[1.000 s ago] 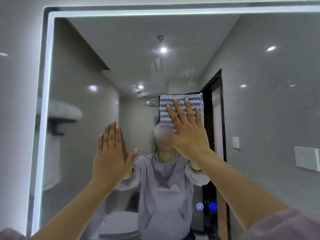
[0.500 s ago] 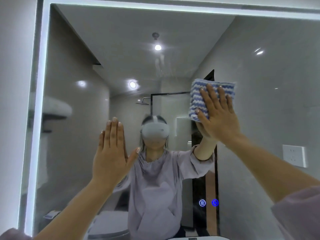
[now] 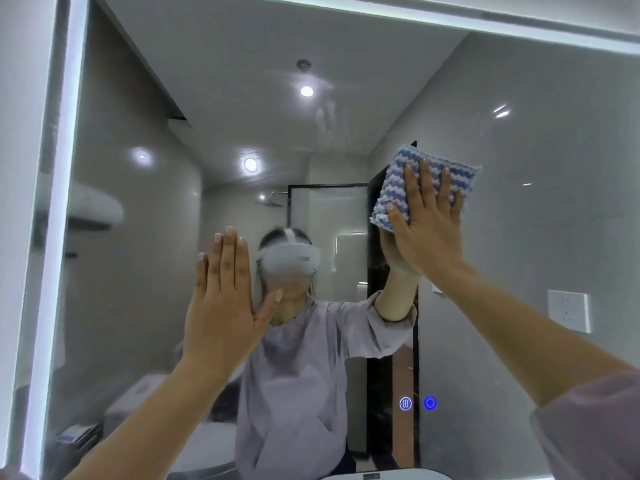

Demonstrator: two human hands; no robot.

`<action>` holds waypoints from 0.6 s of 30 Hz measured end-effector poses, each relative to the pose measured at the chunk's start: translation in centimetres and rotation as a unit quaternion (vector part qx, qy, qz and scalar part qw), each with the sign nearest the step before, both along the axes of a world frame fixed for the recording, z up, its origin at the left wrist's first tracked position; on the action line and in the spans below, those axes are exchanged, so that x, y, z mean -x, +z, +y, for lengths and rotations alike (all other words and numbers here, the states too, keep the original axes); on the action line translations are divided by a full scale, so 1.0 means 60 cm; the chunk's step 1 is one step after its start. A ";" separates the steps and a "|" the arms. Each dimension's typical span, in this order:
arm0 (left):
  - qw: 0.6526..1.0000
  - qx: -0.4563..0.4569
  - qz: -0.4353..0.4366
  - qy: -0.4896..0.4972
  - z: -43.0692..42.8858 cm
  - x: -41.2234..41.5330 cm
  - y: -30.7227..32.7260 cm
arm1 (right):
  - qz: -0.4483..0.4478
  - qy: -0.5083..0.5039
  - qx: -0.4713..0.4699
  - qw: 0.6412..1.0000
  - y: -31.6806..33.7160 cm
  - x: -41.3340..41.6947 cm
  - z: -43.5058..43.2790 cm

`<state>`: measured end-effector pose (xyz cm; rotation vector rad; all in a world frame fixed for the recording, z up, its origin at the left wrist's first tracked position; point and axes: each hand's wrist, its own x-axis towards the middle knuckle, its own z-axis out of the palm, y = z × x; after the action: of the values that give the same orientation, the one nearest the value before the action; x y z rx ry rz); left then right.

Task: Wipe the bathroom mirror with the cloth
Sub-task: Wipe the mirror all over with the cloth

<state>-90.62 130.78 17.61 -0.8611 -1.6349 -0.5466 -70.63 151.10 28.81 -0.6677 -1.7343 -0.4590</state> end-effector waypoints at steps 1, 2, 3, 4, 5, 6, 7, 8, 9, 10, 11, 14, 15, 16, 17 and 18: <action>1.000 0.001 0.000 0.002 0.000 0.001 0.000 | -0.008 0.002 -0.010 1.000 0.006 0.010 -0.010; 1.000 0.002 0.001 0.002 -0.001 0.001 0.000 | -0.016 0.006 -0.020 1.000 0.014 0.021 -0.022; 1.000 0.002 0.002 0.003 0.000 0.001 0.001 | -0.022 0.010 -0.030 0.999 0.022 0.033 -0.035; 1.000 0.002 0.003 0.002 -0.001 0.001 0.000 | -0.027 0.012 -0.039 0.999 0.028 0.047 -0.048; 1.000 0.001 0.002 0.002 0.000 0.002 0.000 | -0.031 0.011 -0.048 0.998 0.034 0.062 -0.062; 1.000 0.000 0.002 0.001 0.000 0.002 0.000 | -0.037 0.010 -0.057 0.998 0.039 0.078 -0.076; 1.000 -0.001 0.001 0.001 0.000 0.002 0.000 | -0.045 0.010 -0.067 0.997 0.044 0.094 -0.091; 1.000 -0.003 0.000 0.001 0.001 0.002 -0.001 | -0.054 0.012 -0.074 0.996 0.047 0.110 -0.106; 1.000 -0.003 0.000 0.001 0.001 0.001 -0.001 | -0.064 0.014 -0.081 0.995 0.051 0.125 -0.121; 1.000 -0.004 -0.001 0.002 0.002 0.001 -0.001 | -0.074 0.016 -0.089 0.993 0.055 0.139 -0.135; 1.000 -0.004 -0.002 0.004 0.002 0.001 -0.001 | -0.087 0.019 -0.099 0.991 0.059 0.152 -0.150; 1.000 -0.006 -0.007 0.003 0.001 -0.001 0.001 | -0.133 0.033 -0.132 0.982 0.066 0.190 -0.188; 1.000 -0.007 -0.009 0.001 0.001 -0.002 0.001 | -0.144 0.036 -0.141 0.979 0.067 0.200 -0.197; 1.000 -0.007 -0.010 0.001 0.001 -0.002 0.001 | -0.151 0.037 -0.147 0.977 0.067 0.207 -0.203; 1.000 -0.006 -0.011 0.002 0.000 -0.002 0.002 | -0.154 0.037 -0.151 0.976 0.068 0.211 -0.207; 1.000 -0.005 -0.012 0.004 0.000 -0.003 0.002 | -0.156 0.036 -0.154 0.975 0.069 0.212 -0.207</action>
<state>-90.46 130.76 17.72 -0.8438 -1.6558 -0.5608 -83.36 138.71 32.95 -0.3205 -1.9177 -0.7965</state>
